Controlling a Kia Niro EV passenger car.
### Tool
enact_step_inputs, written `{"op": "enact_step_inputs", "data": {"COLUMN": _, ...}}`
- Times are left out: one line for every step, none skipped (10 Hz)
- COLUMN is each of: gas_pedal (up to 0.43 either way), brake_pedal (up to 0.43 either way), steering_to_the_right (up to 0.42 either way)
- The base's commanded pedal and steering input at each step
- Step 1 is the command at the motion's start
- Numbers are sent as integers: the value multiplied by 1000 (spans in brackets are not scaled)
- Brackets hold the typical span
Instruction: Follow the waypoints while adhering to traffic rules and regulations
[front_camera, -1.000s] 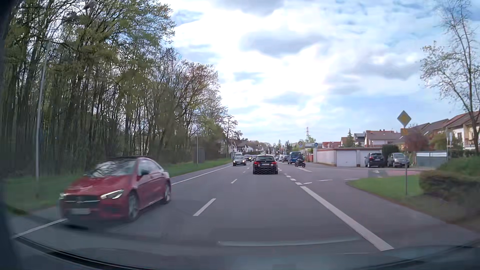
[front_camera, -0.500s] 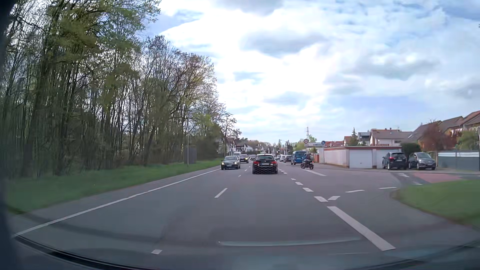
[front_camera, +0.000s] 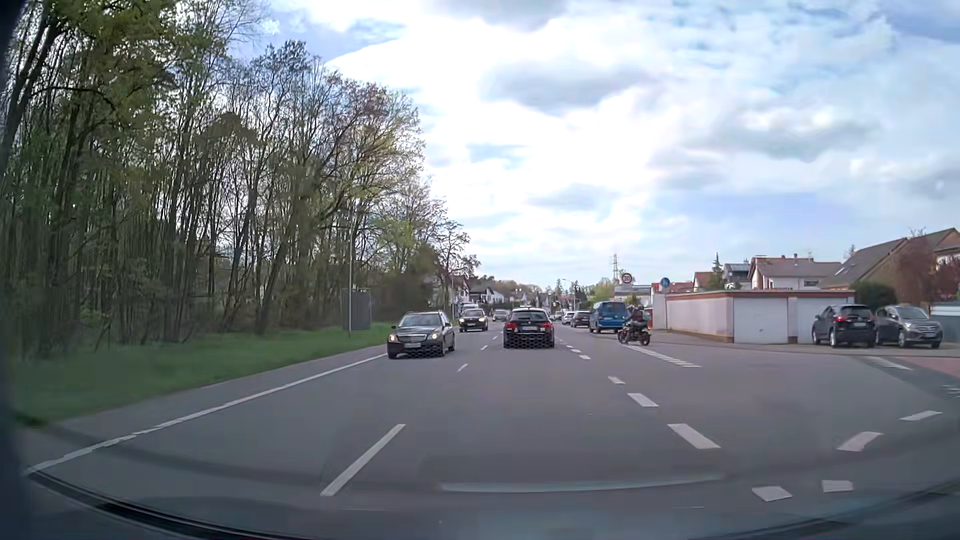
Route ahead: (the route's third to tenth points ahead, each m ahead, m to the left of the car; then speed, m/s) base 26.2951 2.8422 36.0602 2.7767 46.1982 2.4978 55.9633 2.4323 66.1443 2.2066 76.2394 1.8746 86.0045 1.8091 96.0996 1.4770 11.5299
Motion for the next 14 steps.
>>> {"op": "enact_step_inputs", "data": {"gas_pedal": 0, "brake_pedal": 0, "steering_to_the_right": 0}}
{"op": "enact_step_inputs", "data": {"gas_pedal": 0, "brake_pedal": 0, "steering_to_the_right": 0}}
{"op": "enact_step_inputs", "data": {"gas_pedal": 0, "brake_pedal": 0, "steering_to_the_right": 0}}
{"op": "enact_step_inputs", "data": {"gas_pedal": 0, "brake_pedal": 0, "steering_to_the_right": 0}}
{"op": "enact_step_inputs", "data": {"gas_pedal": 0, "brake_pedal": 0, "steering_to_the_right": 0}}
{"op": "enact_step_inputs", "data": {"gas_pedal": 0, "brake_pedal": 0, "steering_to_the_right": 0}}
{"op": "enact_step_inputs", "data": {"gas_pedal": 0, "brake_pedal": 0, "steering_to_the_right": 0}}
{"op": "enact_step_inputs", "data": {"gas_pedal": 0, "brake_pedal": 0, "steering_to_the_right": 0}}
{"op": "enact_step_inputs", "data": {"gas_pedal": 0, "brake_pedal": 0, "steering_to_the_right": 0}}
{"op": "enact_step_inputs", "data": {"gas_pedal": 0, "brake_pedal": 0, "steering_to_the_right": 0}}
{"op": "enact_step_inputs", "data": {"gas_pedal": 0, "brake_pedal": 0, "steering_to_the_right": -1}}
{"op": "enact_step_inputs", "data": {"gas_pedal": 0, "brake_pedal": 0, "steering_to_the_right": -1}}
{"op": "enact_step_inputs", "data": {"gas_pedal": 0, "brake_pedal": 0, "steering_to_the_right": -1}}
{"op": "enact_step_inputs", "data": {"gas_pedal": 0, "brake_pedal": 0, "steering_to_the_right": -1}}
